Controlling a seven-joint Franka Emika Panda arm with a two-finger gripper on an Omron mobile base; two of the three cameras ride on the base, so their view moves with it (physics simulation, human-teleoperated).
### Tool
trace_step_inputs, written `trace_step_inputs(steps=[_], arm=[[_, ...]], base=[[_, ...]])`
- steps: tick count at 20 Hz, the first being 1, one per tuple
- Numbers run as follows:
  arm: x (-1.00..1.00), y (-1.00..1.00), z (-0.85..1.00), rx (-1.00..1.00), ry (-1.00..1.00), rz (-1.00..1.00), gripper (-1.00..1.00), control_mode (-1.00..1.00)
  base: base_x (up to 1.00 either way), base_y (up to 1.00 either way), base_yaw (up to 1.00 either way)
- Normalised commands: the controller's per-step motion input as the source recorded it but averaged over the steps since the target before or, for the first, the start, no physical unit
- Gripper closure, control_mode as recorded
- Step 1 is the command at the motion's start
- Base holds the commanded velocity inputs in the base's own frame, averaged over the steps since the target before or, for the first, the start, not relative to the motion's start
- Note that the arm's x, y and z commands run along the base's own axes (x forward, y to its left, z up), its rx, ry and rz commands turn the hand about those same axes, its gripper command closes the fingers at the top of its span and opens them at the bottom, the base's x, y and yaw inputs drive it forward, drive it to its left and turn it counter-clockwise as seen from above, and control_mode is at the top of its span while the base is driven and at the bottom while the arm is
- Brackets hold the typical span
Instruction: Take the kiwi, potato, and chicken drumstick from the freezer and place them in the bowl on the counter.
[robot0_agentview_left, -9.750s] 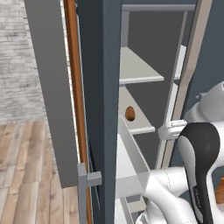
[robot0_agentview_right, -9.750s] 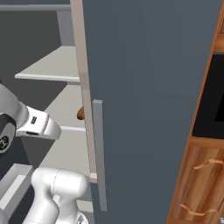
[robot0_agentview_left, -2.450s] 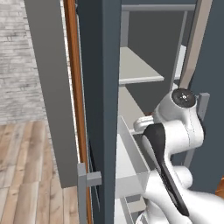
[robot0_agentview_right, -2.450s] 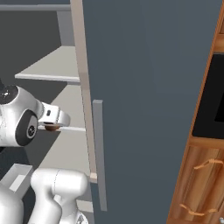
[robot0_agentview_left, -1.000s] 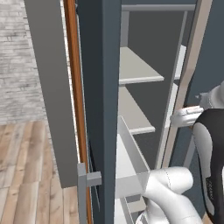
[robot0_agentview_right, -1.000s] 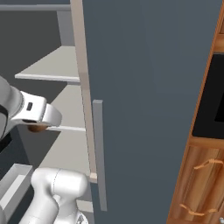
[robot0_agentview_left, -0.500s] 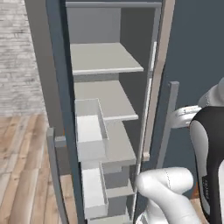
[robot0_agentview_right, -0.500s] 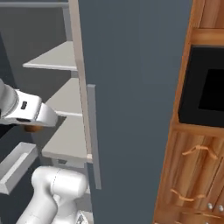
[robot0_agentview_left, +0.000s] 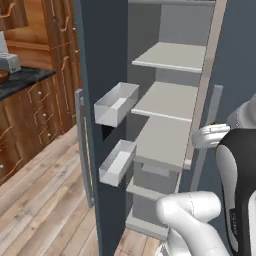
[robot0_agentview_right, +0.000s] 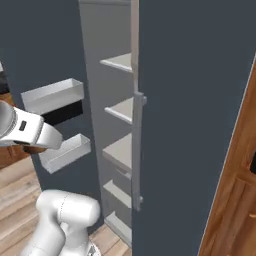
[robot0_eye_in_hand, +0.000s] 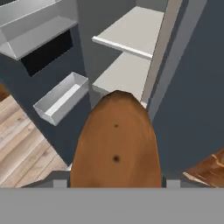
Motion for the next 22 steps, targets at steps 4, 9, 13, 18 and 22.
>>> trace_step_inputs(steps=[4, 9, 13, 18, 22], arm=[[0.00, 0.00, 0.00, 0.00, 0.00, 0.00, 1.00, 1.00], [0.00, 0.00, 0.00, 0.00, 0.00, 0.00, 1.00, 1.00], [0.00, 0.00, 0.00, 0.00, 0.00, 0.00, 1.00, 1.00], [0.00, 0.00, 0.00, 0.00, 0.00, 0.00, 1.00, 1.00], [0.00, 0.00, 0.00, 0.00, 0.00, 0.00, 1.00, 1.00]], base=[[-0.10, 0.00, 1.00], [-0.15, 0.09, 1.00], [-0.03, 0.37, 0.96], [0.40, 0.72, 0.48], [0.99, 0.57, -0.07]])
